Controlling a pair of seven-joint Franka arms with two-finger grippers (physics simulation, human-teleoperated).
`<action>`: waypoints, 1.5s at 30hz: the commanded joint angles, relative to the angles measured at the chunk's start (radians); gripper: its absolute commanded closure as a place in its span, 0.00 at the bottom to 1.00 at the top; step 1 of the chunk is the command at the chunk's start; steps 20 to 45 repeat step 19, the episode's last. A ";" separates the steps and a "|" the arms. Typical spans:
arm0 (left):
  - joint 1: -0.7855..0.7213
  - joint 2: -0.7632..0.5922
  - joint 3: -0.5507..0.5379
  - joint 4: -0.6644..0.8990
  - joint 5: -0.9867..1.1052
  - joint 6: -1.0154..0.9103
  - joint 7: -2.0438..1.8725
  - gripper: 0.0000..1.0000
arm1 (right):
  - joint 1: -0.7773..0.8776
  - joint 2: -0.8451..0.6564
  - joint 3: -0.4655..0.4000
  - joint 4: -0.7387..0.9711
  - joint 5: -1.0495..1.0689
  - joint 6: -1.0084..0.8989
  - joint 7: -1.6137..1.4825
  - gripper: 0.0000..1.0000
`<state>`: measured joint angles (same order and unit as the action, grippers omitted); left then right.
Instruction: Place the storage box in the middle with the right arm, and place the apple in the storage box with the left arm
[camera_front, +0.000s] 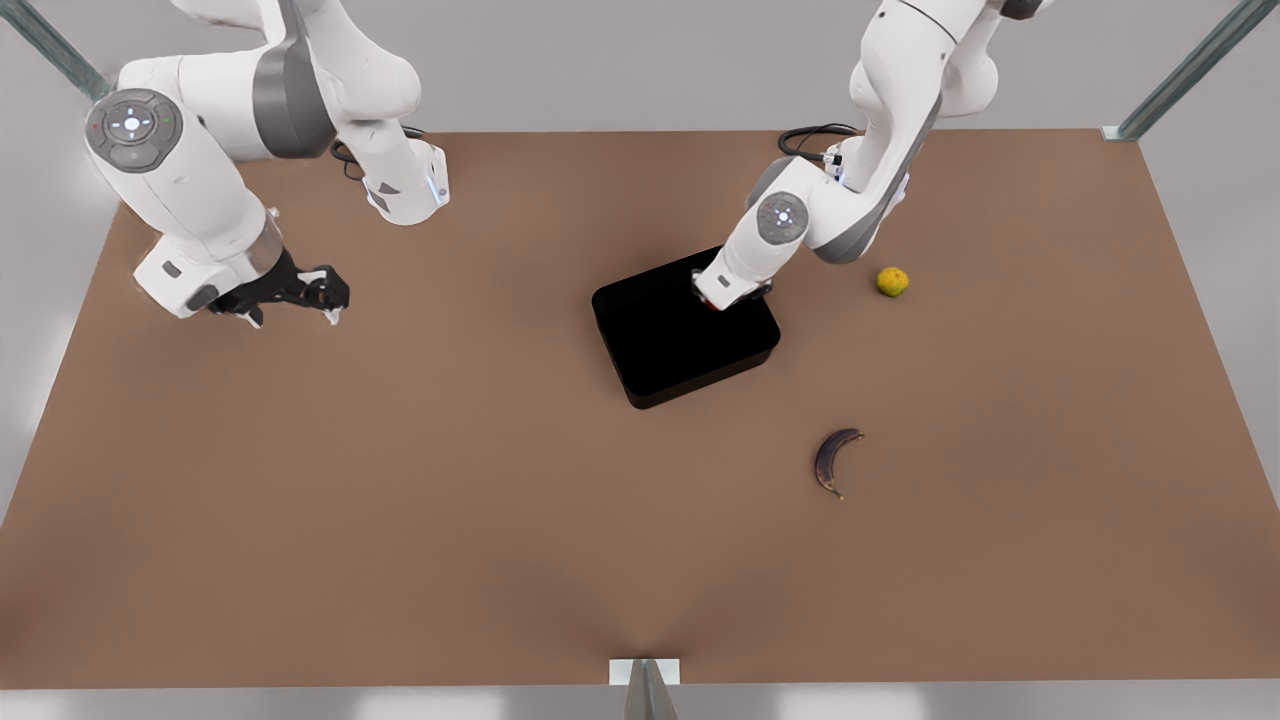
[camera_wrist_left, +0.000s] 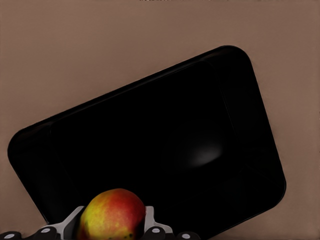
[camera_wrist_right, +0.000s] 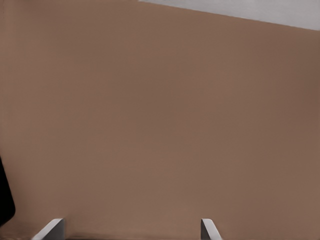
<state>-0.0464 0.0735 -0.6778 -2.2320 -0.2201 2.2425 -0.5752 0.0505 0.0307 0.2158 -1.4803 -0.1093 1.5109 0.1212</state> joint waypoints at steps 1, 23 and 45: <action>0.008 0.000 0.000 0.000 -0.036 0.000 0.000 0.00 | -0.001 0.000 0.000 0.000 0.000 0.000 0.000 0.00; -0.006 -0.027 0.831 0.612 0.239 -0.655 0.515 0.00 | 0.003 0.014 0.002 0.021 0.007 -0.003 0.000 0.00; -0.006 -0.027 0.831 0.612 0.239 -0.655 0.515 0.00 | 0.003 0.014 0.002 0.021 0.007 -0.003 0.000 0.00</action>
